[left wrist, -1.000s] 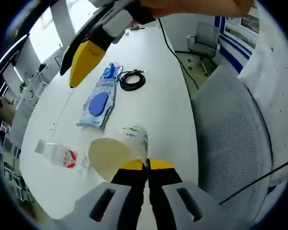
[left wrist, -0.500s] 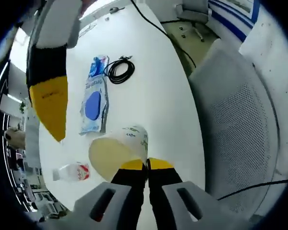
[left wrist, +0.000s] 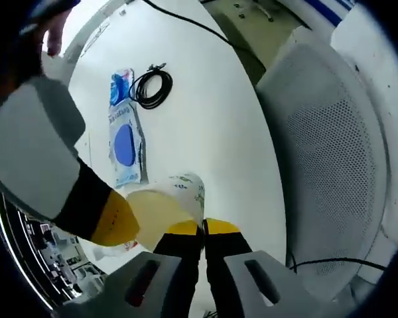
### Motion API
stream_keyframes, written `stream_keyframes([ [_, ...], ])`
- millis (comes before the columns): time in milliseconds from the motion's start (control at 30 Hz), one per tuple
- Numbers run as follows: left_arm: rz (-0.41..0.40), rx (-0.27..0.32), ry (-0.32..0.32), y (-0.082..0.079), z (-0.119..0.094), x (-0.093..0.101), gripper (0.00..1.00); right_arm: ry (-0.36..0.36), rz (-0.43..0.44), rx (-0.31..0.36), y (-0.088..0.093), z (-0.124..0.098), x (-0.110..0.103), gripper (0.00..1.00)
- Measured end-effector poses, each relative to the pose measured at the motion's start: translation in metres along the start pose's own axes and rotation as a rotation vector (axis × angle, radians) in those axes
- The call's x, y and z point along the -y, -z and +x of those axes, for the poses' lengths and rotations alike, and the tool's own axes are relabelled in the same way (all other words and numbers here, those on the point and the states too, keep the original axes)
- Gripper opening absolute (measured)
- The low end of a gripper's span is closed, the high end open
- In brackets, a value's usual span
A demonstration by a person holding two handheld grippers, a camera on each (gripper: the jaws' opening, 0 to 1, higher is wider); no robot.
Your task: Arrange the tabletop items into an orderly group along one side of the table until the central work area is clear of visible clutter.
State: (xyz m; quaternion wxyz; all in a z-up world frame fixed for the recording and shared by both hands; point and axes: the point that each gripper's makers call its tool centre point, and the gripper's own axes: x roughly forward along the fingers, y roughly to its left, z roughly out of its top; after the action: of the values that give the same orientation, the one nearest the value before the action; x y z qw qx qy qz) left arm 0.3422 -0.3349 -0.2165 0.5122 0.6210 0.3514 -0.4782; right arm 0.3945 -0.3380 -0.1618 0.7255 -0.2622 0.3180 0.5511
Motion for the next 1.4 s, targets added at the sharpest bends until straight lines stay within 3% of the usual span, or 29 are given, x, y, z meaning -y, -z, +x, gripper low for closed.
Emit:
stream_keyframes([
  [167,0.005,-0.029,0.005,-0.003,-0.002,0.005,0.0,-0.009,0.015,-0.032,0.009,0.002,-0.001,0.16],
  [367,0.036,-0.077,-0.001,-0.004,-0.004,0.007,0.0,-0.021,0.017,-0.06,0.017,0.004,-0.007,0.08],
  [667,0.017,-0.071,-0.003,-0.006,-0.006,0.008,0.0,-0.024,0.031,-0.077,0.02,0.006,-0.01,0.0],
  [933,-0.06,-0.007,-0.018,-0.004,-0.01,0.006,0.0,-0.017,0.052,-0.076,0.016,0.006,-0.009,0.0],
  [1100,-0.056,-0.012,-0.036,0.004,-0.01,0.004,0.03,-0.023,0.051,-0.078,0.012,0.005,-0.008,0.0],
  [1267,-0.076,0.028,-0.055,0.005,-0.015,0.001,0.05,-0.022,0.05,-0.081,0.008,0.007,-0.007,0.0],
  [1333,-0.07,0.053,-0.061,0.004,-0.015,0.0,0.11,-0.019,0.044,-0.087,0.007,0.008,-0.006,0.0],
  [1400,-0.114,0.077,-0.07,0.006,-0.015,-0.001,0.18,-0.017,0.042,-0.09,0.006,0.009,-0.004,0.0],
])
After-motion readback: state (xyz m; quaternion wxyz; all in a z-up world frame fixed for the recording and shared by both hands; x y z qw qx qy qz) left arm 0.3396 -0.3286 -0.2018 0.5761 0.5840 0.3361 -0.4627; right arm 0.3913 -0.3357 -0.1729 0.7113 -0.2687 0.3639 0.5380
